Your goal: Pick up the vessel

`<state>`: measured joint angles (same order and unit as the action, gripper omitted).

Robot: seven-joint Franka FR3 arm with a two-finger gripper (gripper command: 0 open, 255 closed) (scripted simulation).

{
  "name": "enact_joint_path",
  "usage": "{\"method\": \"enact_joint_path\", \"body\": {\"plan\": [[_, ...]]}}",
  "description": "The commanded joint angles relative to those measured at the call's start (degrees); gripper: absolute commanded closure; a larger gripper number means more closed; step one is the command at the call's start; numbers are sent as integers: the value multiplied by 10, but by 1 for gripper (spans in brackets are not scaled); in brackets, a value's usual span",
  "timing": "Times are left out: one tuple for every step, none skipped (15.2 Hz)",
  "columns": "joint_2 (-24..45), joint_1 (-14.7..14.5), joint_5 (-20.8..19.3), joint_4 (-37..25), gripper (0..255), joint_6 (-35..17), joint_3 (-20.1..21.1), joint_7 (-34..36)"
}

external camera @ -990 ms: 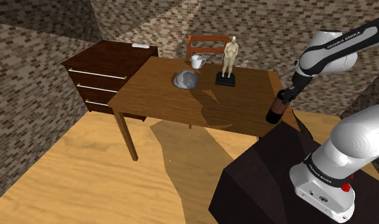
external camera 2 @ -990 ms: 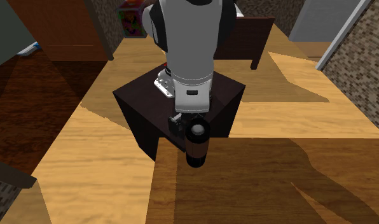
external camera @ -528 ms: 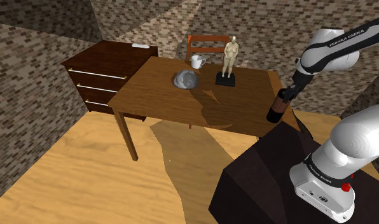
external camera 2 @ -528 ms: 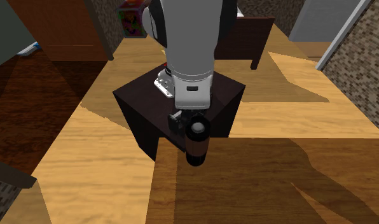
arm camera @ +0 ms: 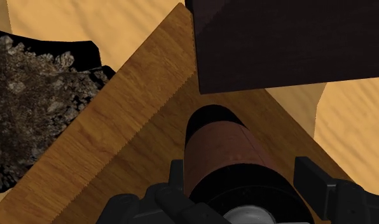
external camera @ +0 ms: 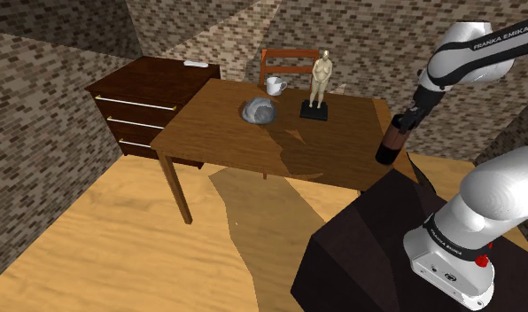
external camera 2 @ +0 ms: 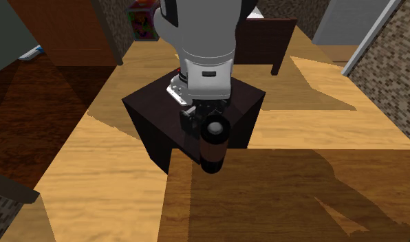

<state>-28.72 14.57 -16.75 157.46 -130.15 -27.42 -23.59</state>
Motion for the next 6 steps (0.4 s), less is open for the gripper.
{"method": "enact_joint_path", "body": {"plan": [[-14, 2, 1, -7, 255, 21, 5, 1], [-20, 2, 1, -12, 255, 31, 7, 1], [-25, 2, 2, -16, 255, 41, 10, 1], [-31, 3, 3, -21, 255, 51, 12, 2], [-32, 3, 3, -21, 255, 52, 12, 2], [-32, 3, 3, -21, 255, 52, 12, 2]]}}
